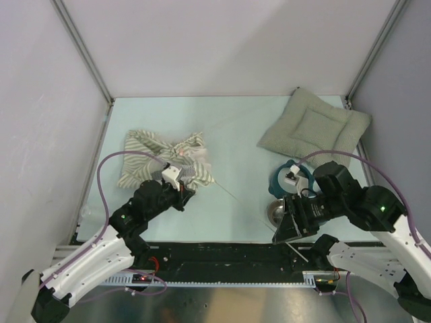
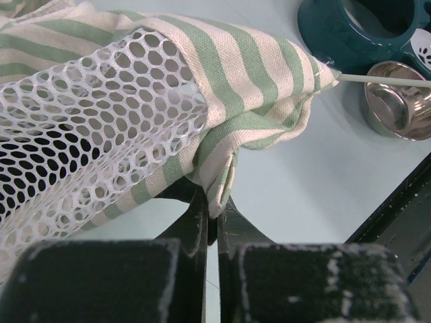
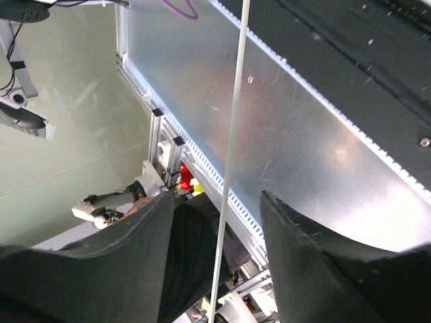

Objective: Set up the pet tent

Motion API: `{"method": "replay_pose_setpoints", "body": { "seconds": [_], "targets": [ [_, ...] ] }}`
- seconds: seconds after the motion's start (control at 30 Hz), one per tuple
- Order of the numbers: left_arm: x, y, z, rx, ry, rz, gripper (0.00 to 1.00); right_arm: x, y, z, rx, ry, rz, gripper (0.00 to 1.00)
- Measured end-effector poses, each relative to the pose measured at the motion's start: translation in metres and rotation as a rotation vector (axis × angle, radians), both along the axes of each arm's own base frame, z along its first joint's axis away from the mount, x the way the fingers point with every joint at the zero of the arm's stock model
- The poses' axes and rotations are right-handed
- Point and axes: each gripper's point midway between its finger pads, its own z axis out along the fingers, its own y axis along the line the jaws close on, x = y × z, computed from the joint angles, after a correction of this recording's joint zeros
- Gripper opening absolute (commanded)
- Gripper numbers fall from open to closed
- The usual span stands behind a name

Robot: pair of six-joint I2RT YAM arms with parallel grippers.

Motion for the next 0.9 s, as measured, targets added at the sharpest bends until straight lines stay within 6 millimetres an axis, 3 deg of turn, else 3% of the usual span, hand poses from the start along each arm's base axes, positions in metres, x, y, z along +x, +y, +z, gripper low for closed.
{"method": "replay_pose_setpoints", "body": {
  "seconds": [0.1, 0.3, 0.53, 0.7, 0.9],
  "targets": [
    [0.001, 0.000, -0.001, 0.004, -0.002, 0.003, 0.00, -0.010, -0.003, 0.002, 0.010, 0.027, 0.026, 0.51],
    [0.002, 0.000, -0.001, 0.011, -0.005, 0.000, 0.00, -0.025, -0.001, 0.002, 0.031, 0.077, 0.097, 0.32],
    [0.002, 0.000, -0.001, 0.012, -0.006, 0.000, 0.00, -0.035, 0.004, -0.003, 0.065, 0.131, 0.167, 0.24],
    [0.002, 0.001, -0.001, 0.016, -0.012, 0.000, 0.00, -0.039, 0.009, 0.002, 0.112, 0.135, 0.213, 0.02],
    [0.003, 0.001, -0.001, 0.016, -0.014, 0.002, 0.00, -0.032, 0.021, 0.007, 0.167, 0.121, 0.217, 0.00]
  ]
}}
